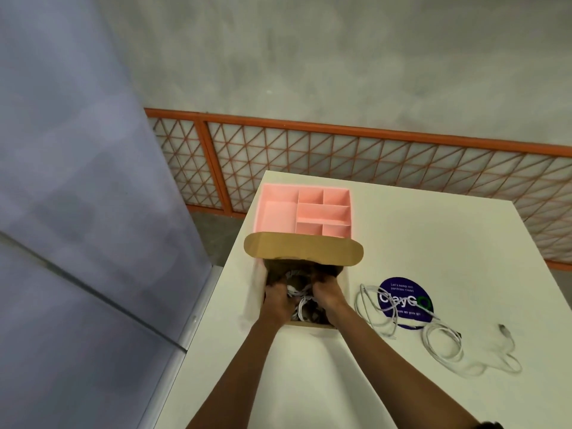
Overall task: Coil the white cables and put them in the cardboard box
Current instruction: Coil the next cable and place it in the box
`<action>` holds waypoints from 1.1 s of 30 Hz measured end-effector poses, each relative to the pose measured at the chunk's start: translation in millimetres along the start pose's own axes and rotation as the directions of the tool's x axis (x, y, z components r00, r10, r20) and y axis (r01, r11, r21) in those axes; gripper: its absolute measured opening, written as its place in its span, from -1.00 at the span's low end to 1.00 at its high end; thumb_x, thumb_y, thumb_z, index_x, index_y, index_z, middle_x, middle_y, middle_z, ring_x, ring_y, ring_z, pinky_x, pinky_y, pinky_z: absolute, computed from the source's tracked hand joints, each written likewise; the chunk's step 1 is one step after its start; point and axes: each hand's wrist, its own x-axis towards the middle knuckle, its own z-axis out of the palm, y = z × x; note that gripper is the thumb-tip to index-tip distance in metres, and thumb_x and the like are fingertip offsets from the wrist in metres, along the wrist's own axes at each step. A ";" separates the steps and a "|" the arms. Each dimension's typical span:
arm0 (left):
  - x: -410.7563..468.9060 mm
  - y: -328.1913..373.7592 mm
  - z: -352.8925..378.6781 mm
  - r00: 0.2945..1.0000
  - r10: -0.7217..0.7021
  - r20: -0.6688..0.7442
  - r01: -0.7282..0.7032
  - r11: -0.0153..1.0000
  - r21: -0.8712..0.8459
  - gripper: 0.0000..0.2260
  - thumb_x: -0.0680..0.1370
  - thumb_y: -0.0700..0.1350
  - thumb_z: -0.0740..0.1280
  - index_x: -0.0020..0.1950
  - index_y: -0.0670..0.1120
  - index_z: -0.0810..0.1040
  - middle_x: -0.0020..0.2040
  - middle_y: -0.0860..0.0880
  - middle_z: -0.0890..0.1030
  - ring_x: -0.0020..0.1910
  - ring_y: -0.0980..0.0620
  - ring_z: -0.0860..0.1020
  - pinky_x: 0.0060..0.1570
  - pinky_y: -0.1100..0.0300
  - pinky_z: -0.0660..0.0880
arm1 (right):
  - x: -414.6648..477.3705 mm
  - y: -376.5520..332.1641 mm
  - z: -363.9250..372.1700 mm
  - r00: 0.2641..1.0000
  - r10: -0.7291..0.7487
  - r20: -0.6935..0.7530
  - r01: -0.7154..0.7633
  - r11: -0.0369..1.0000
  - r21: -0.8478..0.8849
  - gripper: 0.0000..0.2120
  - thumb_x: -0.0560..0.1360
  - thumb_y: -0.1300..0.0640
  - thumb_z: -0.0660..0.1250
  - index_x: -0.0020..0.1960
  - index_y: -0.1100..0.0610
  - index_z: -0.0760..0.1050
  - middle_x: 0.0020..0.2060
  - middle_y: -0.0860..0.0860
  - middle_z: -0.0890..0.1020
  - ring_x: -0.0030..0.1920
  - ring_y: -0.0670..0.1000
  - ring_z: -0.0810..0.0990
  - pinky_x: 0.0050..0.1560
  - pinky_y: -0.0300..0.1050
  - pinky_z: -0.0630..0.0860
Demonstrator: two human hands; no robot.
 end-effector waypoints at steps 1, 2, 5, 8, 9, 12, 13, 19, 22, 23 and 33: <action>0.9 -1.8 1.6 1.000 -0.009 0.003 0.009 1.000 0.027 -0.61 0.55 -0.04 0.33 0.30 -0.21 0.45 0.24 -0.20 0.54 0.22 -0.13 0.50 0.20 0.20 0.36 | -0.7 0.1 -0.8 1.000 -0.003 0.004 0.003 1.000 -0.002 -0.65 0.58 0.26 0.02 0.31 0.24 0.40 0.22 0.19 0.55 0.19 0.17 0.52 0.19 -0.02 0.47; 2.5 -3.9 4.2 1.000 -0.025 -0.001 0.025 0.999 0.042 -0.61 0.56 -0.01 0.31 0.30 -0.21 0.45 0.24 -0.21 0.54 0.21 -0.13 0.49 0.20 0.16 0.37 | -1.6 0.8 -2.0 1.000 -0.009 0.007 0.009 1.000 0.006 -0.65 0.58 0.26 0.02 0.30 0.23 0.41 0.21 0.18 0.55 0.18 0.16 0.53 0.14 -0.07 0.48; 0.7 -4.7 6.6 0.999 -0.030 -0.026 0.031 0.998 0.051 -0.62 0.59 -0.01 0.28 0.28 -0.25 0.45 0.22 -0.24 0.53 0.20 -0.18 0.48 0.21 0.10 0.38 | -7.2 1.6 -5.5 0.999 -0.044 0.017 0.044 0.999 -0.010 -0.67 0.60 0.24 0.02 0.29 0.22 0.42 0.21 0.17 0.55 0.19 0.15 0.52 0.07 -0.14 0.44; -8.3 -0.7 7.1 0.991 0.027 -0.132 -0.026 1.000 0.015 -0.60 0.61 -0.03 0.23 0.36 -0.24 0.40 0.31 -0.25 0.44 0.27 -0.21 0.40 0.28 0.05 0.32 | -15.9 7.2 -13.8 0.995 -0.097 0.027 0.099 0.991 -0.089 -0.66 0.63 0.17 0.04 0.33 0.18 0.43 0.27 0.18 0.53 0.24 0.19 0.50 0.27 0.00 0.43; -14.5 2.5 7.6 0.984 0.036 -0.175 -0.036 0.999 0.004 -0.62 0.62 -0.06 0.21 0.37 -0.24 0.38 0.34 -0.25 0.40 0.28 -0.22 0.37 0.28 0.03 0.30 | -21.0 10.6 -19.1 0.992 -0.122 0.032 0.124 0.986 -0.110 -0.66 0.63 0.17 0.05 0.33 0.17 0.44 0.27 0.16 0.53 0.25 0.18 0.49 0.29 0.00 0.41; -32.6 9.8 12.9 0.959 0.087 -0.269 -0.101 0.994 -0.040 -0.68 0.63 -0.11 0.16 0.33 -0.24 0.41 0.30 -0.23 0.42 0.27 -0.19 0.35 0.22 0.08 0.33 | -36.3 24.2 -40.3 0.978 -0.196 0.077 0.203 0.974 -0.102 -0.70 0.63 0.19 0.10 0.23 0.11 0.54 0.21 0.06 0.58 0.23 0.09 0.53 0.25 -0.10 0.44; -39.4 13.2 15.3 0.953 0.118 -0.280 -0.138 0.989 -0.054 -0.71 0.64 -0.13 0.15 0.30 -0.23 0.44 0.25 -0.22 0.46 0.24 -0.16 0.37 0.16 0.14 0.33 | -41.0 30.0 -49.1 0.971 -0.215 0.102 0.224 0.971 -0.082 -0.72 0.62 0.19 0.13 0.18 0.10 0.58 0.18 0.04 0.61 0.20 0.06 0.56 0.24 -0.10 0.47; -67.3 41.3 40.8 0.945 0.235 -0.227 -0.270 0.953 -0.138 -0.81 0.64 -0.12 0.15 0.06 -0.18 0.51 -0.16 -0.09 0.58 -0.19 0.01 0.54 -0.23 0.23 0.43 | -58.5 61.2 -102.4 0.971 -0.231 -0.059 0.236 0.968 0.081 -0.77 0.61 0.25 0.15 0.06 0.24 0.58 -0.12 0.08 0.66 -0.17 -0.02 0.61 -0.18 -0.30 0.52; -76.5 63.9 59.3 0.964 0.245 -0.104 -0.260 0.949 -0.179 -0.84 0.64 -0.16 0.15 0.00 -0.17 0.50 -0.18 -0.07 0.58 -0.22 0.03 0.51 -0.20 0.25 0.40 | -56.3 74.7 -125.5 0.960 -0.199 -0.196 0.211 0.977 0.041 -0.77 0.60 0.26 0.15 0.07 0.28 0.58 -0.19 0.06 0.65 -0.22 -0.02 0.59 -0.17 -0.25 0.50; -78.0 71.4 65.0 0.968 0.241 -0.068 -0.249 0.951 -0.184 -0.85 0.63 -0.19 0.15 0.00 -0.18 0.50 -0.16 -0.09 0.58 -0.20 0.02 0.50 -0.18 0.25 0.40 | -54.9 77.6 -132.4 0.955 -0.201 -0.218 0.206 0.979 0.001 -0.77 0.59 0.27 0.16 0.09 0.28 0.58 -0.14 0.09 0.66 -0.19 -0.01 0.60 -0.14 -0.23 0.49; -73.0 133.4 103.6 0.982 -0.102 0.160 0.123 0.985 -0.125 -0.64 0.63 -0.16 0.17 0.35 -0.27 0.18 0.26 -0.29 0.47 0.22 -0.22 0.51 0.14 0.04 0.46 | -37.9 90.1 -183.5 0.946 -0.321 -0.057 0.290 0.909 -0.298 -0.69 0.51 0.37 0.22 0.20 0.21 0.57 0.16 0.12 0.61 0.10 0.11 0.58 -0.15 -0.44 0.31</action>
